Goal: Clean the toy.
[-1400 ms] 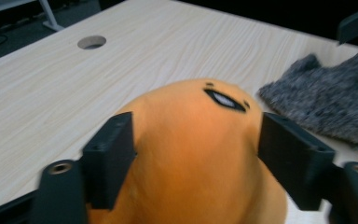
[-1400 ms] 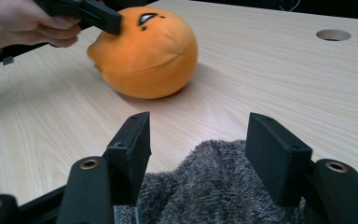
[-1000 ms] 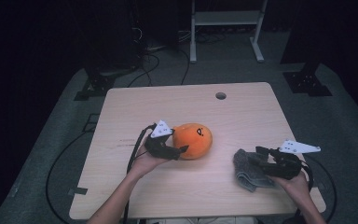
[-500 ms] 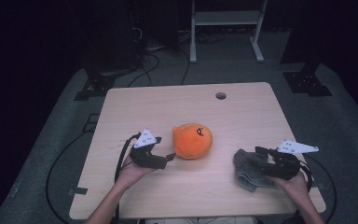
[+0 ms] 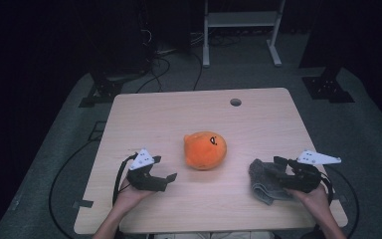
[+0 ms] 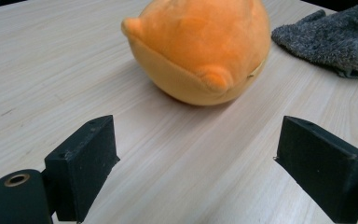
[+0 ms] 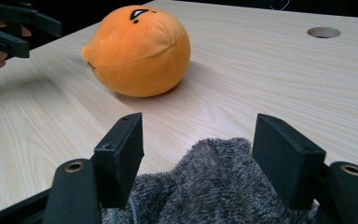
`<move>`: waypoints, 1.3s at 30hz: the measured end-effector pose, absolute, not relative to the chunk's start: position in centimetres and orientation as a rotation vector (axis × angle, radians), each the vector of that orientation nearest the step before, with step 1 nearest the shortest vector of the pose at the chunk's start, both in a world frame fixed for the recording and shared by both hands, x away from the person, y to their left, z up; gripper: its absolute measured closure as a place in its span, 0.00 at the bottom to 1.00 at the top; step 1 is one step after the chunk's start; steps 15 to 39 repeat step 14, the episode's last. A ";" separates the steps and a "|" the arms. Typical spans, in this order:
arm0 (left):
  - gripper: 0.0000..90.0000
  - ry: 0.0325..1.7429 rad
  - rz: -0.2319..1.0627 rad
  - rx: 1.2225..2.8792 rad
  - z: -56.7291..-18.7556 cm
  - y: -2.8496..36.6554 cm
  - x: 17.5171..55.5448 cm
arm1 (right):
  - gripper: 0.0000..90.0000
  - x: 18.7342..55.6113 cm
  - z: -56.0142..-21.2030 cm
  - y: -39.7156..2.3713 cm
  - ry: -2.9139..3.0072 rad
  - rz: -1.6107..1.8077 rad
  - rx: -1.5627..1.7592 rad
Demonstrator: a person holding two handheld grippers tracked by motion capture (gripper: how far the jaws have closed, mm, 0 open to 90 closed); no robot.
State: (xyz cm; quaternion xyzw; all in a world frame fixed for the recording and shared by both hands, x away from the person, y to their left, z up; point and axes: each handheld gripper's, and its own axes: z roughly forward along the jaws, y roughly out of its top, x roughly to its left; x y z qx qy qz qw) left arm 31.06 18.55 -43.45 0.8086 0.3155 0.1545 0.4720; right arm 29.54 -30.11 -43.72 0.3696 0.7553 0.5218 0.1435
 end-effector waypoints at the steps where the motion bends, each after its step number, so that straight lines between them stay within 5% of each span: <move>1: 0.13 0.773 0.381 1.985 -43.5 18.7 30.9 | 0.36 29.5 -43.7 -30.1 2.178 1.503 1.065; 39: 0.11 0.840 0.439 1.976 -45.2 20.5 29.9 | 0.35 29.5 -44.1 -30.0 2.146 1.495 1.072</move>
